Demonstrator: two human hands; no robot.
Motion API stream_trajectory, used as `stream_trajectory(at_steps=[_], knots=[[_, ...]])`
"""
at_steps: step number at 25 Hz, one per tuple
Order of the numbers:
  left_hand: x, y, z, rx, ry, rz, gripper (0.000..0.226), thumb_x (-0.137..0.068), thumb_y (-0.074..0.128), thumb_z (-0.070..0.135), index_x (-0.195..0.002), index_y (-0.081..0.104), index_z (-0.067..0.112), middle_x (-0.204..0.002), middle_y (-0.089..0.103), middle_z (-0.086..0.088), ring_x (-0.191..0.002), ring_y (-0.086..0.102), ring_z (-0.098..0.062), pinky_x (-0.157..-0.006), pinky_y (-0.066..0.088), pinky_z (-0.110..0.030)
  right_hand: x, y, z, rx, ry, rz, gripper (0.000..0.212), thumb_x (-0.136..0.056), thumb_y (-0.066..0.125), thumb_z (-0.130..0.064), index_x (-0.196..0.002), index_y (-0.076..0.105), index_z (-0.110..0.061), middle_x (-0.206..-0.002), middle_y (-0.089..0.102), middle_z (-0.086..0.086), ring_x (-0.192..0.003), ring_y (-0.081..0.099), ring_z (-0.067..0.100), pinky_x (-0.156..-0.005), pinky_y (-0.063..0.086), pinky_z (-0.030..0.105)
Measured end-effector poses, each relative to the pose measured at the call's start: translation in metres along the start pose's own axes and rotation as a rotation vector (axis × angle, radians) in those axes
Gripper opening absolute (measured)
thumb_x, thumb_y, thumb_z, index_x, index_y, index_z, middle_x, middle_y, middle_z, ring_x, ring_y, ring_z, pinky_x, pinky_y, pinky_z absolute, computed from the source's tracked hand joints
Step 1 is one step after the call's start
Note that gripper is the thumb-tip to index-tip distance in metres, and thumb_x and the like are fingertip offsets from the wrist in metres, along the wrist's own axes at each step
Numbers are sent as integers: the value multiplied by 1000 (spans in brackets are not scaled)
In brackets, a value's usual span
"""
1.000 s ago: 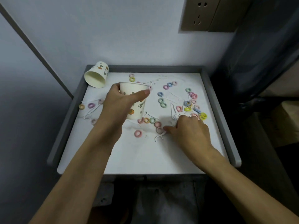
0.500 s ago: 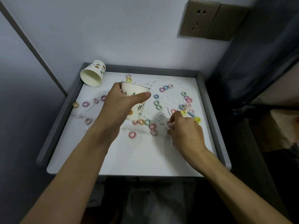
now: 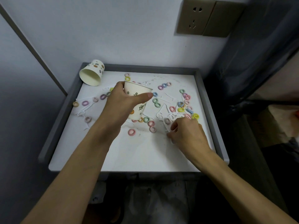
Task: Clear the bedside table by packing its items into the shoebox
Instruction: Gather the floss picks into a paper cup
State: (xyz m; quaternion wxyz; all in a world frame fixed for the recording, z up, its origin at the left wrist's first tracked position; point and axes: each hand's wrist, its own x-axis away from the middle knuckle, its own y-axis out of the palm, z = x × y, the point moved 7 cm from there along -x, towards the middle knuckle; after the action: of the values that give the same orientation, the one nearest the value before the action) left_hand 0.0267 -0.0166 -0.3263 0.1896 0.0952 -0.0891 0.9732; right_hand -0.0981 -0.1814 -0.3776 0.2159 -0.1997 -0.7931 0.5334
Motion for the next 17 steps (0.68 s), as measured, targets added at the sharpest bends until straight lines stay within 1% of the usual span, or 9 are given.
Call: stream_trajectory(at_steps=[2,5,7,10,12,14,17], knots=[[0,1,-2,-15,-5,-4,59,-59,87,40,-108,60,22,-97,74,2,-88,72,-20,-81,57,-58,4,1,-2,128,-2,-5,26,-82,72,-35,-98,66,-15,-92,67,8,-83,62,29,-65,43,29],[0,1,-4,-55,-3,-7,57,-60,87,41,-107,60,25,-96,73,4,-87,72,-17,-81,59,-54,7,-1,-12,282,-51,6,20,-90,65,-30,-104,64,-17,-104,66,7,-95,61,29,-68,33,30],[0,2,-4,-81,1,-14,54,-63,86,41,-108,60,26,-97,73,6,-89,71,-16,-83,59,-51,10,0,-21,368,-102,-4,20,-93,59,-22,-111,61,-14,-112,62,8,-103,59,28,-69,32,31],[-1,2,-5,-95,1,-19,55,-66,86,40,-111,59,26,-101,72,5,-93,70,-16,-84,59,-50,16,7,-32,478,-183,-47,30,-93,48,-6,-123,52,-2,-120,54,15,-109,53,29,-71,36,32],[-2,1,-5,-100,-1,-23,54,-67,86,39,-112,59,26,-103,72,5,-94,70,-17,-84,58,-50,17,5,-30,506,-196,-58,33,-92,45,-1,-124,50,0,-121,53,16,-110,53,29,-71,37,32],[-3,-2,-6,-98,1,-23,53,-68,86,38,-112,59,25,-103,72,4,-94,70,-18,-83,59,-49,13,-5,-24,481,-206,-32,32,-90,48,-2,-122,52,-3,-118,55,14,-106,56,29,-68,35,32],[-3,-5,-5,-91,5,-14,51,-69,86,38,-111,59,24,-102,72,2,-93,70,-18,-79,58,-42,3,-14,-25,351,-247,78,19,-91,51,-7,-110,55,-8,-107,61,12,-95,61,31,-64,35,32]])
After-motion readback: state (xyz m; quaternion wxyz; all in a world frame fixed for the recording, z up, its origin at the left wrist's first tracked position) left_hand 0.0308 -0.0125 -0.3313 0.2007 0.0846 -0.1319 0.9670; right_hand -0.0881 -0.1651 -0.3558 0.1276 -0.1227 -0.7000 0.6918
